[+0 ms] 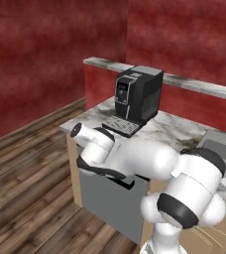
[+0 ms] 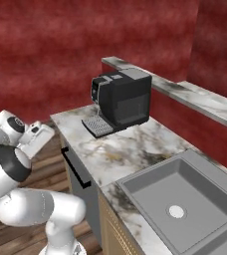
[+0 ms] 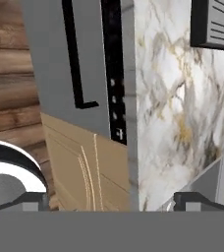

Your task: Open the dishwasher door and pull out the top rack.

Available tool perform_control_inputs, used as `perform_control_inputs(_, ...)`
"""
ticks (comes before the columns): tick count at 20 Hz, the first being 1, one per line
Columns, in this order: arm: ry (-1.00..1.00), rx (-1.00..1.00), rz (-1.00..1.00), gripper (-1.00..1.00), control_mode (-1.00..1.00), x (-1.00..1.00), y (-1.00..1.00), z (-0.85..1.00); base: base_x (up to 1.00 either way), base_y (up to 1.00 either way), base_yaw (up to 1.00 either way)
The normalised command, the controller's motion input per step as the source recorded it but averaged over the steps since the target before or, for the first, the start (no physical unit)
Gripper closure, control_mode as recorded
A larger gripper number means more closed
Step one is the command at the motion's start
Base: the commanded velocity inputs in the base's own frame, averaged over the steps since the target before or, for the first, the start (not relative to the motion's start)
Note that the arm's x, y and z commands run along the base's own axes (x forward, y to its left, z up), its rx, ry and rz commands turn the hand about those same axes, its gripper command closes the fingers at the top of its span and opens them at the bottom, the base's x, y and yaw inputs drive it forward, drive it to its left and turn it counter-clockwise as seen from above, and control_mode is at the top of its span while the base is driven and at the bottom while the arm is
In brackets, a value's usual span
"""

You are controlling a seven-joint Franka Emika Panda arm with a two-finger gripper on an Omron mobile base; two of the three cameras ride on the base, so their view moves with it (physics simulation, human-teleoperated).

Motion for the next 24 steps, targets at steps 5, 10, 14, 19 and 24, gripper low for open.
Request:
perform_control_inputs(5,0.22,-0.21,0.0,-1.0,-1.0,0.81,0.24,-0.69,0.0,0.0,0.0)
perform_control_inputs(10,0.15,-0.24,0.0,-1.0,-1.0,0.47,0.33,-0.95,0.0,0.0,0.0)
perform_control_inputs(14,0.09,-0.25,0.0,-1.0,-1.0,0.39,0.27,-0.95,0.0,0.0,0.0)
perform_control_inputs(19,0.03,-0.17,0.0,-1.0,-1.0,0.52,0.03,-0.68,0.0,0.0,0.0)
perform_control_inputs(24,0.0,-0.14,0.0,-1.0,-1.0,0.57,0.0,-0.59,0.0,0.0,0.0)
